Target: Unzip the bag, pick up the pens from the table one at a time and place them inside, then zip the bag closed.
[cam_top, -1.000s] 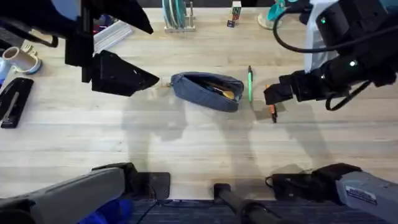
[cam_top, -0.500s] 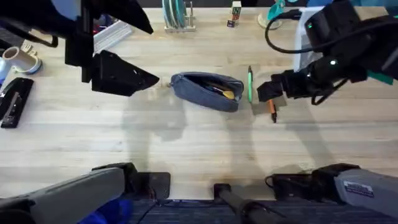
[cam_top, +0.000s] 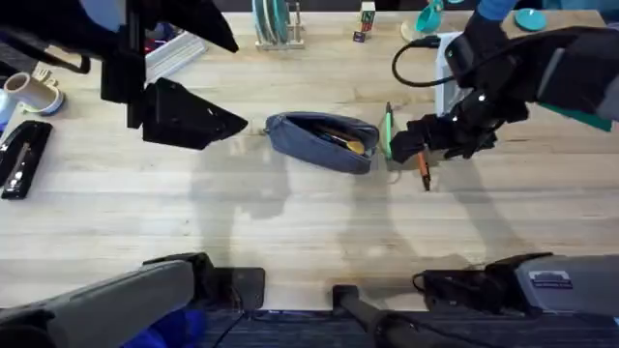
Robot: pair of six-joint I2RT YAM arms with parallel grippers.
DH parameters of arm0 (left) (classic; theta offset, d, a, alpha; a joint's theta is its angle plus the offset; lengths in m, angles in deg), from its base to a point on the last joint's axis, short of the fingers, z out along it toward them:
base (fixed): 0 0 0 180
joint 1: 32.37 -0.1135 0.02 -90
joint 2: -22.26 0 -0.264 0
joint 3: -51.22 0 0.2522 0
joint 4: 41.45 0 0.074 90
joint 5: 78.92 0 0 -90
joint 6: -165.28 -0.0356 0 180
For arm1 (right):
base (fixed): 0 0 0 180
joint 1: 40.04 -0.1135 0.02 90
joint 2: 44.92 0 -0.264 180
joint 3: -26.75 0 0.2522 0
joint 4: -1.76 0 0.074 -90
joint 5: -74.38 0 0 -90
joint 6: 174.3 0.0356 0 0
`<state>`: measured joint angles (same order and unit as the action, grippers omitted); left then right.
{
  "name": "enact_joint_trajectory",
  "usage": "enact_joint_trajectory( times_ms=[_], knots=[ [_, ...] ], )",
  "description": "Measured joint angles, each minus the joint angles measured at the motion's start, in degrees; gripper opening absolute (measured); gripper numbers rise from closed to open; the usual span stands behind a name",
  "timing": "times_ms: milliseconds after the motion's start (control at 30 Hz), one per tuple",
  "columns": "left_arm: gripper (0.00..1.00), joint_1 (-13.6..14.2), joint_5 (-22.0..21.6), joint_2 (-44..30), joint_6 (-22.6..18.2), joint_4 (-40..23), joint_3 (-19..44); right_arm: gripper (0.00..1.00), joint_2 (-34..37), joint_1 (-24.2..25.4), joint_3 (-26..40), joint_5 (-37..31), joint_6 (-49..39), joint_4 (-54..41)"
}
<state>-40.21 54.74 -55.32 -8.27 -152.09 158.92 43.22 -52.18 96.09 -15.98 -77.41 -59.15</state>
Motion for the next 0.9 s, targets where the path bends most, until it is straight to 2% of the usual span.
enact_joint_trajectory(
  times_ms=[167, 700, 733, 833, 867, 900],
  knots=[
    [0.994, 0.0, 0.0, 0.0, 0.0, 0.0, 0.0, 0.982, 2.01, 0.02, -0.13, 0.0, -1.62, 0.35],
    [0.993, 0.0, 0.0, 0.0, 0.0, 0.0, 0.0, 0.935, 1.5, 0.81, -1.84, -0.07, -2.69, 2.23],
    [0.993, 0.0, 0.0, 0.01, 0.0, 0.0, 0.0, 0.908, 1.48, 0.81, -1.86, -0.19, -2.71, 2.26],
    [0.993, 0.0, 0.0, 0.01, 0.0, 0.0, 0.0, 0.729, 1.48, 1.16, -2.01, -1.15, -3.05, 2.43],
    [0.993, 0.0, 0.0, 0.01, 0.0, 0.0, 0.0, 0.634, 1.48, 1.32, -2.08, -1.35, -3.17, 2.56],
    [0.993, 0.0, 0.0, 0.0, 0.0, 0.0, 0.0, 0.473, 1.5, 1.4, -2.08, -1.31, -3.15, 2.71]
  ],
)
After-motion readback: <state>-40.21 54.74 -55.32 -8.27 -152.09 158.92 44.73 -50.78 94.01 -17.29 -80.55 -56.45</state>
